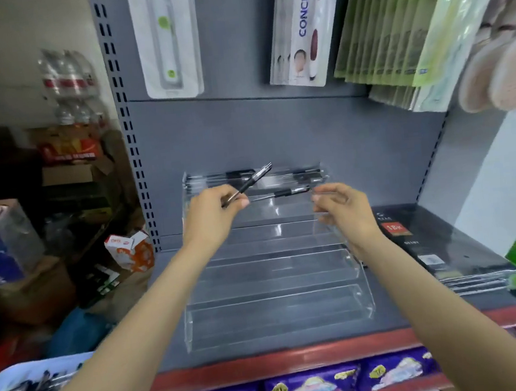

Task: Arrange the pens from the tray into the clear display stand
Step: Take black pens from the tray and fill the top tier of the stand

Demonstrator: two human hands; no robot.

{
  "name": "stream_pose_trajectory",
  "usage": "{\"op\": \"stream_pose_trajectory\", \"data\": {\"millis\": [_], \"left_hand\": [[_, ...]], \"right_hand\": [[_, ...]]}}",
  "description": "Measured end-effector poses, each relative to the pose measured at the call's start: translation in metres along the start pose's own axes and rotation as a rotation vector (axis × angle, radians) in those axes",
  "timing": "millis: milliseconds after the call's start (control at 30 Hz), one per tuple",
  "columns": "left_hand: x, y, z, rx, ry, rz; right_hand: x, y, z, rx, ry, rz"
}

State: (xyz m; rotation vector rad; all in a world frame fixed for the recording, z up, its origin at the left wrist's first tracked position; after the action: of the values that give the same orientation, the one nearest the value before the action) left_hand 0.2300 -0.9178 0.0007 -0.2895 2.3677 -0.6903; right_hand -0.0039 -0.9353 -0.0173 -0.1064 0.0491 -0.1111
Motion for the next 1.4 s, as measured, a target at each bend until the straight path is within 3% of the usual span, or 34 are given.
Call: {"op": "stream_pose_trajectory", "data": {"millis": [133,367,700,933,1100,1267,1400], "left_hand": [[0.025,-0.046,0.002,-0.024,-0.025,-0.024],[0.063,-0.097,0.000,-0.067,-0.225,0.037],[0.094,-0.132,-0.003,-0.120,-0.522,0.230],[0.096,-0.139,0.000,-0.220,-0.564,0.290],[0.099,-0.130,-0.022,-0.003,-0.556,0.223],[0.120,-0.125,-0.023,0.155,-0.329,0.361],[0.125,-0.130,-0.025,0.226,-0.307,0.370]], "right_hand": [[-0.020,-0.044,0.000,-0.078,0.202,-0.094],[-0.042,-0.104,-0.008,-0.016,0.482,-0.121],[-0.036,-0.133,-0.015,0.015,0.466,0.085],[-0.036,-0.133,-0.014,-0.015,0.477,0.121],[-0.035,-0.130,-0.013,-0.020,0.461,0.127],[-0.036,-0.125,-0.011,-0.008,0.477,0.122],[-0.037,-0.124,-0.011,0.007,0.473,0.125]]}}
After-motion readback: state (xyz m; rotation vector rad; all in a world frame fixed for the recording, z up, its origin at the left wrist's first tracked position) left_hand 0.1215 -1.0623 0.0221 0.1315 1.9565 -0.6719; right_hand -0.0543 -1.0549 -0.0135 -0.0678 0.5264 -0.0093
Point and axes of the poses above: each hand's wrist, its own y-axis away from the middle knuckle, its own x-axis out of the palm, z = x × y, the point moved 7 cm from there along -y, towards the middle knuckle, and after that the axes turned 7 degrees about x, right-handed, at the moved point
